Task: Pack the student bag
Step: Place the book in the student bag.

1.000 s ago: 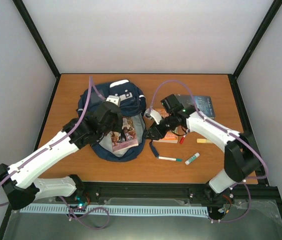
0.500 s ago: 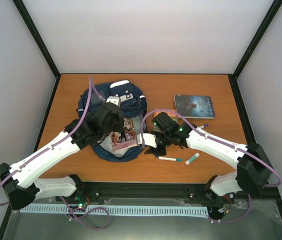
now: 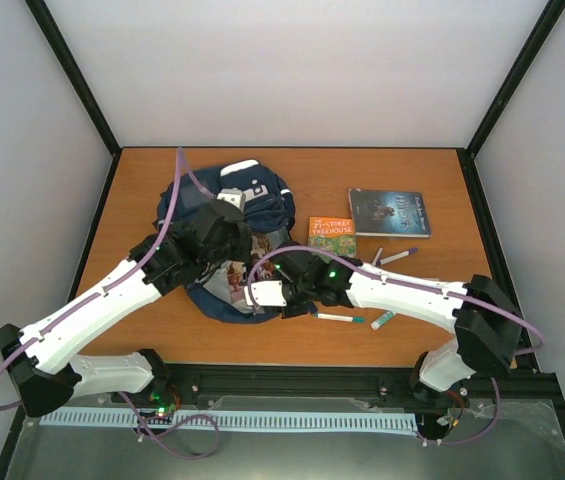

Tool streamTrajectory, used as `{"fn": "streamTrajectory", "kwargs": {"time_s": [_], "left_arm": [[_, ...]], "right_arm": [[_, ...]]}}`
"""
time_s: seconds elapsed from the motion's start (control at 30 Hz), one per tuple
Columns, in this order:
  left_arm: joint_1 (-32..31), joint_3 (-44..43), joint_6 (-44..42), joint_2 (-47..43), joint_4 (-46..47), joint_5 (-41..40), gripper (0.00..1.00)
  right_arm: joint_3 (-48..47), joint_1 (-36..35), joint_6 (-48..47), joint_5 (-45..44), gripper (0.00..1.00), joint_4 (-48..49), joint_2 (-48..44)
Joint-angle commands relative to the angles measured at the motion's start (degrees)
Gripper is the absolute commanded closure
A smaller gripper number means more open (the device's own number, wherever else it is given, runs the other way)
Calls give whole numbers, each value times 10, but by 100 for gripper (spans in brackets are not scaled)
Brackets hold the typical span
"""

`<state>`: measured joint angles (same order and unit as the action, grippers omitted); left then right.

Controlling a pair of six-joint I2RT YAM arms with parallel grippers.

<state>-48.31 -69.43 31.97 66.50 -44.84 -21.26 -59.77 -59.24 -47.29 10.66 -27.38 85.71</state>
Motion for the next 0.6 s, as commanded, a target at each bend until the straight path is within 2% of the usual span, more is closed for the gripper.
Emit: {"fn": "streamTrajectory", "kwargs": {"time_s": [0.0, 0.37, 0.57], "left_arm": [[2, -43, 14, -5, 34, 13, 99], [4, -35, 20, -4, 31, 19, 99], [4, -33, 16, -3, 31, 17, 99]], "right_arm": [[-27, -14, -22, -60, 74, 40, 28], [-38, -20, -59, -104, 64, 63, 93], [-38, -20, -75, -115, 53, 74, 120]]}}
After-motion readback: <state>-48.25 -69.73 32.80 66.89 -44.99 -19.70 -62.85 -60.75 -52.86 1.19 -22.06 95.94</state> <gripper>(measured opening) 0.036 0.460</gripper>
